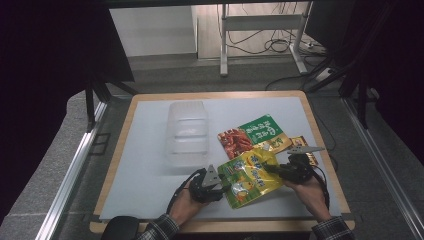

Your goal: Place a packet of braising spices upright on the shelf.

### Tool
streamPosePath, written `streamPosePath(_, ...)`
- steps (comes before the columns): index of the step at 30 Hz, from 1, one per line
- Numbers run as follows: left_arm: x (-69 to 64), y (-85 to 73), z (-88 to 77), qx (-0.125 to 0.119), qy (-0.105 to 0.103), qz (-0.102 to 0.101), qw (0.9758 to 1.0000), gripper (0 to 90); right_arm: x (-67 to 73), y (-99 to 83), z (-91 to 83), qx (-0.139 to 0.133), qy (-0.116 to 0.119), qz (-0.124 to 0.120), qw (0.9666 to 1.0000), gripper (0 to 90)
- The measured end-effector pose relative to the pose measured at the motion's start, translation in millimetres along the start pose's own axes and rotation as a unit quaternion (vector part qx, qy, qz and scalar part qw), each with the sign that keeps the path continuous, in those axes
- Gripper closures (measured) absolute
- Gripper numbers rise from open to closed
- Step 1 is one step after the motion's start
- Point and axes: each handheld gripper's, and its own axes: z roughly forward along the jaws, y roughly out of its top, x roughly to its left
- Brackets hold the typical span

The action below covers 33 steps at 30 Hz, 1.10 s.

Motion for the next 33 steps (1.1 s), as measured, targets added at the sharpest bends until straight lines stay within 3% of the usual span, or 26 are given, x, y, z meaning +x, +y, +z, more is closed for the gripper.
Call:
streamPosePath(4, 0.3, -0.1, -7.8, -0.011, -0.007, -0.001, 0.9999, 46.1, 1.1, 1.8, -1.7, -0.004, 0.004, 0.006, 1.0000, 87.4)
streamPosePath(7, -1.6, -0.9, -12.0, -0.011, -0.004, 0.001, 0.9999, 35.7, 0.9, 4.9, -3.9, -0.009, 0.016, 0.018, 0.9997, 87.3)
streamPosePath(11, -2.1, -1.9, -17.9, -0.014, -0.010, -0.011, 0.9998, 25.1, 1.9, 7.5, -6.4, -0.011, 0.025, 0.018, 0.9995, 87.4)
streamPosePath(13, -0.5, -2.9, -23.0, -0.022, -0.018, -0.027, 0.9992, 20.1, 4.9, 10.8, -9.7, -0.016, 0.031, 0.010, 0.9993, 87.4)
streamPosePath(15, -0.1, -3.5, -24.7, -0.023, -0.021, -0.029, 0.9991, 19.0, 5.6, 11.6, -10.7, -0.016, 0.033, 0.008, 0.9993, 87.4)
streamPosePath(21, -0.8, -8.9, -35.2, -0.030, -0.004, -0.025, 0.9992, 10.9, 11.5, 16.9, -16.5, -0.024, 0.047, -0.001, 0.9986, 87.1)
streamPosePath(28, -5.4, -17.9, -45.0, -0.016, 0.044, 0.000, 0.9989, 4.8, 18.0, 23.5, -18.6, -0.029, 0.055, -0.004, 0.9981, 87.1)
streamPosePath(33, -6.7, -21.9, -52.7, -0.016, 0.064, 0.003, 0.9978, 2.5, 26.6, 32.9, -21.4, -0.035, 0.060, -0.019, 0.9974, 87.3)
